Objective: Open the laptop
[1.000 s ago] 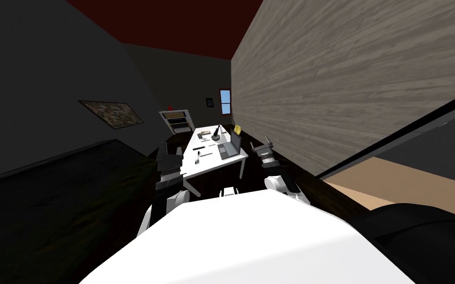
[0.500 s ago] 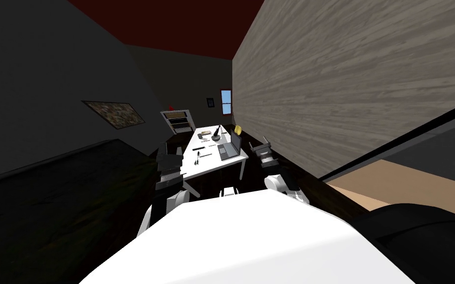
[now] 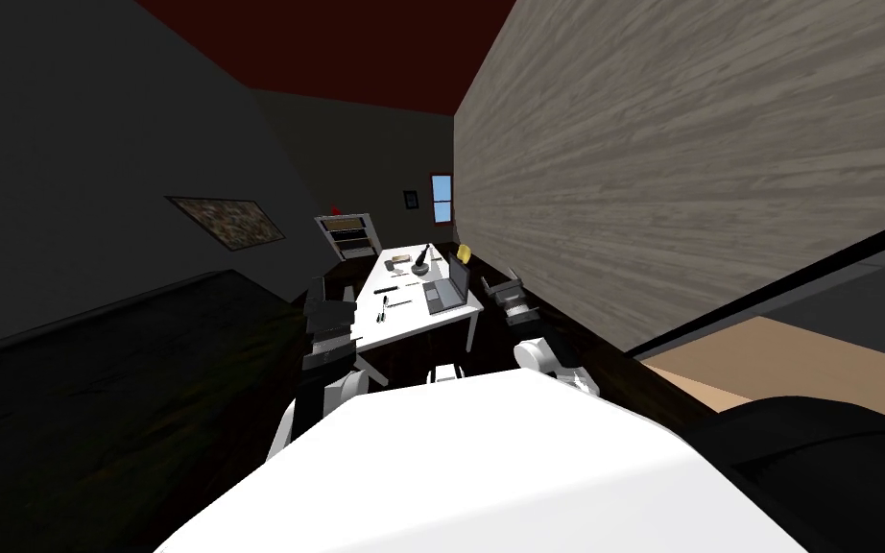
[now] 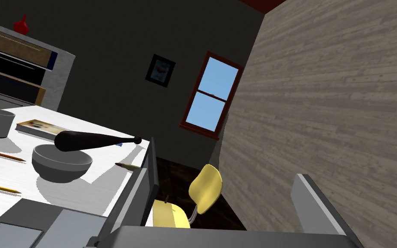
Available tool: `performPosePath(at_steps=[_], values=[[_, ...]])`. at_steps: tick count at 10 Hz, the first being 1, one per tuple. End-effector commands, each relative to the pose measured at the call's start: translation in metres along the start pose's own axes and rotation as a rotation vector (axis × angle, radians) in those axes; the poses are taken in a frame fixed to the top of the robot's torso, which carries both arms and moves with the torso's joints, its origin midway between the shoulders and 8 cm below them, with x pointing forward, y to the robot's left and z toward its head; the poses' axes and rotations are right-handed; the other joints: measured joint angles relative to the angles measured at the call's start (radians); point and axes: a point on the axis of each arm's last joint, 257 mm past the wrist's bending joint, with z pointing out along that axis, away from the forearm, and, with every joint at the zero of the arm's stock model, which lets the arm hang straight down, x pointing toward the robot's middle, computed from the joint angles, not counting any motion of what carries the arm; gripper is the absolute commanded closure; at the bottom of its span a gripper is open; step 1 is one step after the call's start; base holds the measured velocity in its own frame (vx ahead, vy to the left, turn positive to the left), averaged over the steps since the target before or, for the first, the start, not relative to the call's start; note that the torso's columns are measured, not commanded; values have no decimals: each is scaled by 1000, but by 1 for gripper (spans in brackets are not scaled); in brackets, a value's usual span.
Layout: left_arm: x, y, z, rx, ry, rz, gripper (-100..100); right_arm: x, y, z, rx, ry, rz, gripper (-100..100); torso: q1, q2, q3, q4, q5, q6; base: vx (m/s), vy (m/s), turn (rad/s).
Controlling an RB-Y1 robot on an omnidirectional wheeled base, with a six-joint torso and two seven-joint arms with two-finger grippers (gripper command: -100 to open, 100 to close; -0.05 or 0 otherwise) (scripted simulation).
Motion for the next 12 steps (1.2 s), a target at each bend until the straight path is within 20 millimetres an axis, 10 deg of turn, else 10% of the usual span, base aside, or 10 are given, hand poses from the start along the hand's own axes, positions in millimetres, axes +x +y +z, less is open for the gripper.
performPosePath(at_steps=[1,12], values=[[0,0,0,0,0,0,0,-3,-6,2,20,-16,95,-100,-1,0,0,0,0,0,25,-27,29],[0,0,0,0,0,0,0,-23,-38,9,108,-123,484,-100,-1,-1,0,0,0,0,30,-30,32]])
